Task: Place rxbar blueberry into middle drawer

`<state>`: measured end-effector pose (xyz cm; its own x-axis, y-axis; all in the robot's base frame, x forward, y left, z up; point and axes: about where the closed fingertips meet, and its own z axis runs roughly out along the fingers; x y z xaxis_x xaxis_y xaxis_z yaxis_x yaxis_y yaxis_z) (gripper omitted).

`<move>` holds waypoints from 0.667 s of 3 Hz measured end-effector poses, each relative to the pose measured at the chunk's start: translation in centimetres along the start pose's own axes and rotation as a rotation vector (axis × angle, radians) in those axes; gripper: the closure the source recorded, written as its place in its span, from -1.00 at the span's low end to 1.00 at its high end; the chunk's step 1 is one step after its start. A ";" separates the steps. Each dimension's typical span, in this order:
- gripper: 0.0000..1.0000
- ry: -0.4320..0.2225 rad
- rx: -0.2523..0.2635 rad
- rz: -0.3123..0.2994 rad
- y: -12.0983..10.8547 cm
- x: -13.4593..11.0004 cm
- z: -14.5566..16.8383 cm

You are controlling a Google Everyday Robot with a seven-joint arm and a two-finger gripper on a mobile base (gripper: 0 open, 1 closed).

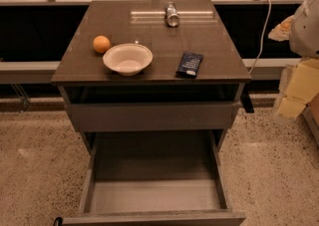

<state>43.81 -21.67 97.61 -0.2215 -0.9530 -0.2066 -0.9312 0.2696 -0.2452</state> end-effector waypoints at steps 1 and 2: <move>-1.00 0.000 0.000 0.000 0.0 0.0 0.0; -1.00 -0.075 -0.011 -0.016 -1.7 -1.3 1.5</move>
Offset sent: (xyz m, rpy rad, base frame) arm 0.0553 0.0235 -0.0213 0.1700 -0.0122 0.0886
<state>46.09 -20.63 96.86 -0.1848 -0.9439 -0.2735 -0.9377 0.2527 -0.2385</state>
